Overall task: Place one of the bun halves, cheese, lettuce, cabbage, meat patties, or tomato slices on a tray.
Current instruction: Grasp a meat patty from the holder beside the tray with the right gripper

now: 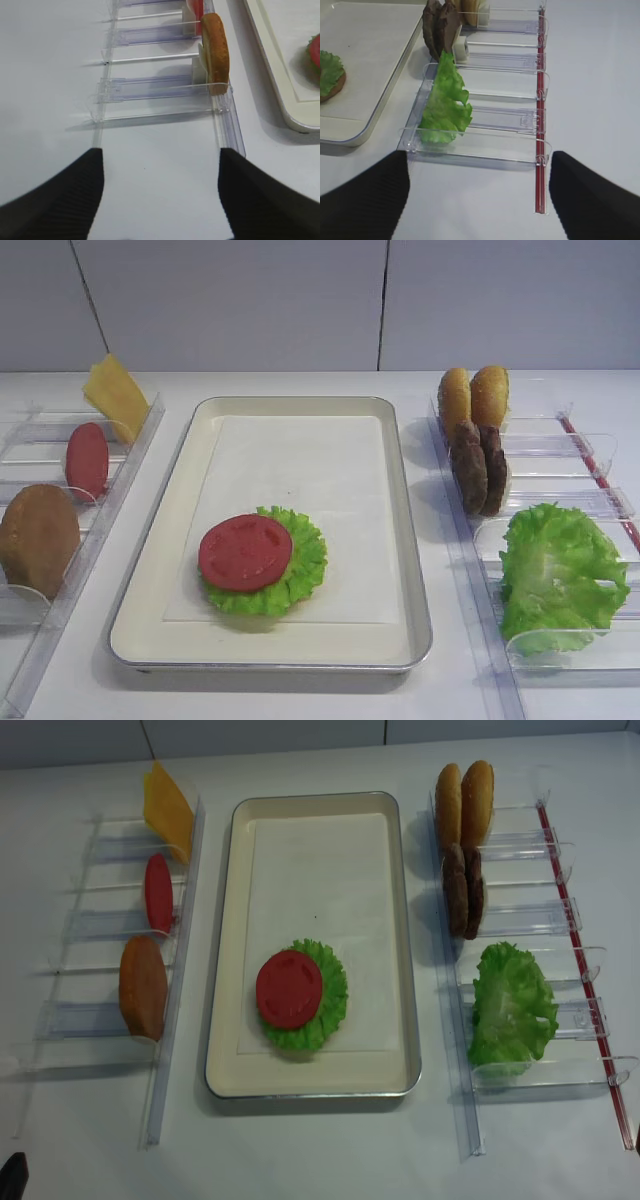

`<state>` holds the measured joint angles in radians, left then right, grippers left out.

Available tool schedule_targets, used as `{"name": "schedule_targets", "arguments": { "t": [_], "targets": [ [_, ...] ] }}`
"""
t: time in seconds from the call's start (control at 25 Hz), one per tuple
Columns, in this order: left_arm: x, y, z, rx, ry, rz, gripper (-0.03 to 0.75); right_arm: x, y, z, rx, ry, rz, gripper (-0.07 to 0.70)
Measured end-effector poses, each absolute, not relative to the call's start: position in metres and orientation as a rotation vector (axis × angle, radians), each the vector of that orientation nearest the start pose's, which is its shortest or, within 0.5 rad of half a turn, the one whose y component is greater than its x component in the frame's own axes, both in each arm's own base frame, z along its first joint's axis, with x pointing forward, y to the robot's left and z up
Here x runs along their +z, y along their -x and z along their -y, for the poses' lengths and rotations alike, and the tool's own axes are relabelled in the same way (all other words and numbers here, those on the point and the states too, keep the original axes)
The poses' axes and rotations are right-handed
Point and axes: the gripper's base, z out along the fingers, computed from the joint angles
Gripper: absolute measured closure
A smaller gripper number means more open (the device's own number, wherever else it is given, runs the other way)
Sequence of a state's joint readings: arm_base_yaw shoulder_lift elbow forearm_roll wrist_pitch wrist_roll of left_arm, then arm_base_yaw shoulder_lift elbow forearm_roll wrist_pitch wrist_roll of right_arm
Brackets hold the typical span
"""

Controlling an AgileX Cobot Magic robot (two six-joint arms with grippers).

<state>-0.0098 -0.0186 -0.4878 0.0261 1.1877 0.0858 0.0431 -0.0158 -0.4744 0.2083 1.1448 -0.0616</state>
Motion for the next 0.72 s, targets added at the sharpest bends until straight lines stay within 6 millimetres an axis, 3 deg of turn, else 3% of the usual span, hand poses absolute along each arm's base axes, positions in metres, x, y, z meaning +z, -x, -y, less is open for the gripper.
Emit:
{"name": "schedule_targets", "arguments": {
  "t": [0.44, 0.56, 0.72],
  "targets": [
    [0.264, 0.012, -0.002, 0.076, -0.100, -2.163, 0.257, 0.270, 0.011, -0.021, 0.267, 0.195, -2.080, 0.068],
    [0.264, 0.012, -0.002, 0.076, -0.100, -2.163, 0.257, 0.290, 0.009, -0.026, 0.281, 0.297, -2.002, 0.076],
    [0.264, 0.012, -0.002, 0.076, -0.100, -2.163, 0.257, 0.321, -0.013, -0.028, 0.256, 0.354, -1.994, 0.080]
  ]
}}
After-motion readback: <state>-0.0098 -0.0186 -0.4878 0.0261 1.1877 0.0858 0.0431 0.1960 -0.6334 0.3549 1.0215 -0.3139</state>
